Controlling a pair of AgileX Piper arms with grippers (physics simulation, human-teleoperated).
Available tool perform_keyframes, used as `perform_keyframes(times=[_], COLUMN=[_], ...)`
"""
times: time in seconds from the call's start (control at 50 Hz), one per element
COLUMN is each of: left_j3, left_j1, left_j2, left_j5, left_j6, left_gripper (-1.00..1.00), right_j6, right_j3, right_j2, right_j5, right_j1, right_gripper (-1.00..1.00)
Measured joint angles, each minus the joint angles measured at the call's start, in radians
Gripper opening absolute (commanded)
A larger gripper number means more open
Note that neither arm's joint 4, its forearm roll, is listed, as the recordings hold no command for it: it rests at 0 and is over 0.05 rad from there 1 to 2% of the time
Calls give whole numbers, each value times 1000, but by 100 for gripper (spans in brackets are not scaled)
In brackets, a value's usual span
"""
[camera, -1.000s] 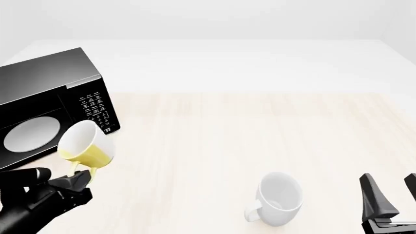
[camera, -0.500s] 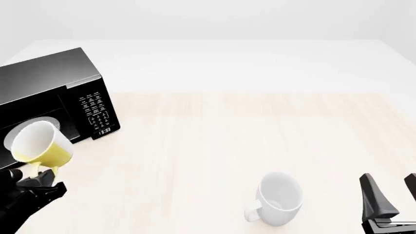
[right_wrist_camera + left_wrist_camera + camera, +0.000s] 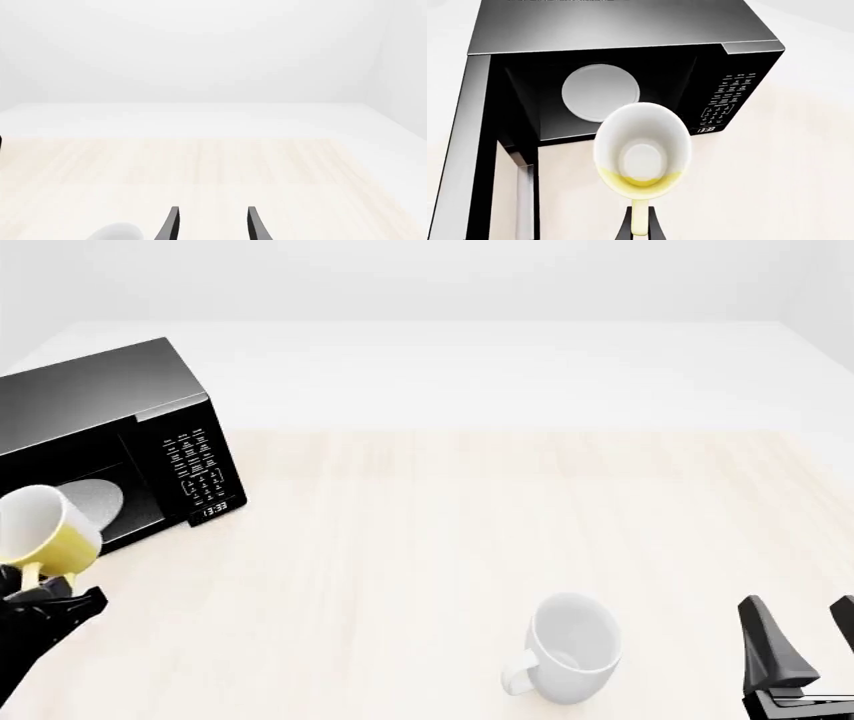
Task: Put the yellow and white mug in the microwave and close it.
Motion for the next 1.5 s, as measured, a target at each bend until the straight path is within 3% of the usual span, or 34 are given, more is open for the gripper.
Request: perform_keyframes(times=[0.88,1.5], left_j3=[-183,-271], left_j1=[115,118], left_j2=[454,598], left_j5=[-201,-234], left_j6=[-7,-24], left_gripper=[-100,-100], right_j6=[0,0], right_j3=[0,0], right_j2=[0,0], right_j5=[0,0], right_j1=[0,0], right_gripper=[100,100])
